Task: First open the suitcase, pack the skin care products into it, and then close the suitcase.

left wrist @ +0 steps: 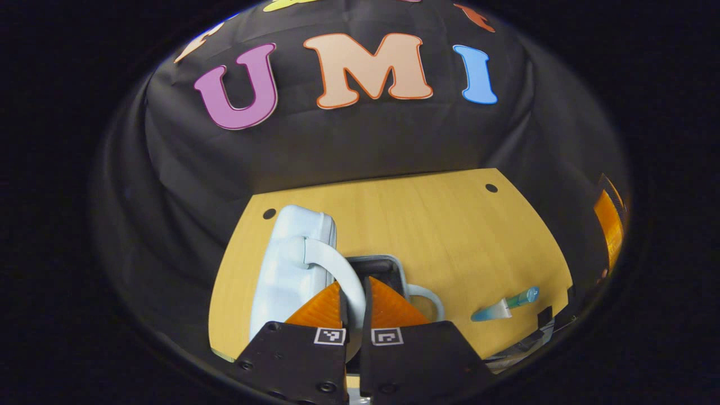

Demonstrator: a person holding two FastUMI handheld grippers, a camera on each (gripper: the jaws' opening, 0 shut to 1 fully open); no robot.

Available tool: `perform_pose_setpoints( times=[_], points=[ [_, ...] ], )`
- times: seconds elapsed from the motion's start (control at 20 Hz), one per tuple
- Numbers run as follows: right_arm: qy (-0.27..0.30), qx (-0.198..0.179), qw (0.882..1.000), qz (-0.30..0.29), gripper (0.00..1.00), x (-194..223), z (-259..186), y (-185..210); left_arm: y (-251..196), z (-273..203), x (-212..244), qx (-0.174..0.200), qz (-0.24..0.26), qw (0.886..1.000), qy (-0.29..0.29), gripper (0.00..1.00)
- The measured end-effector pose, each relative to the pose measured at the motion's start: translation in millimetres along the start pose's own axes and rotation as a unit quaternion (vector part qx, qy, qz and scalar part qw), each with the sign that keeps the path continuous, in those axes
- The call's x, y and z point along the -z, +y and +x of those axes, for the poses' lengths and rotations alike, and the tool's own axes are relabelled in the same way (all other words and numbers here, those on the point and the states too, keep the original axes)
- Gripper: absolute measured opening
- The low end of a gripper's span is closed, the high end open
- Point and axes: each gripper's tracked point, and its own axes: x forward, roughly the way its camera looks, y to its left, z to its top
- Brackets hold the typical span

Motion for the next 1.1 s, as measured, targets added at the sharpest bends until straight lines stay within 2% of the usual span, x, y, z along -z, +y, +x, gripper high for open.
perform_pose_setpoints(
  times=[0.1, 0.2, 0.3, 0.55, 0.85, 1.1],
  points=[
    [0.001, 0.002, 1.0, 0.004, 0.99, 1.5, 1.4, 6.3, 20.3, -3.7, -7.2, -0.002, -0.013, 1.0, -0.016, 0.02],
    [0.002, 0.005, 1.0, 0.01, 0.96, 3.8, 4.4, 12.0, 50.4, -8.6, -24.1, -0.024, -0.04, 0.997, -0.06, 0.02],
    [0.001, 0.012, 1.0, 0.015, 0.99, 3.5, 6.8, 16.8, 78.2, -14.6, -22.0, -0.039, -0.049, 0.996, -0.066, 0.02],
    [-0.007, 0.019, 1.0, 0.02, 0.99, 0.9, 17.0, 45.5, 156.2, -14.3, -19.5, -0.089, -0.025, 0.993, -0.076, 0.02],
    [-0.011, 0.022, 1.0, 0.016, 0.99, 2.3, 27.1, 85.5, 220.8, -1.0, -7.3, -0.071, -0.08, 0.991, -0.081, 0.02],
    [-0.008, 0.016, 1.0, 0.0, 0.99, 3.9, 33.3, 114.3, 281.1, 16.7, 22.3, -0.098, -0.089, 0.989, -0.06, 0.02]
  ],
)
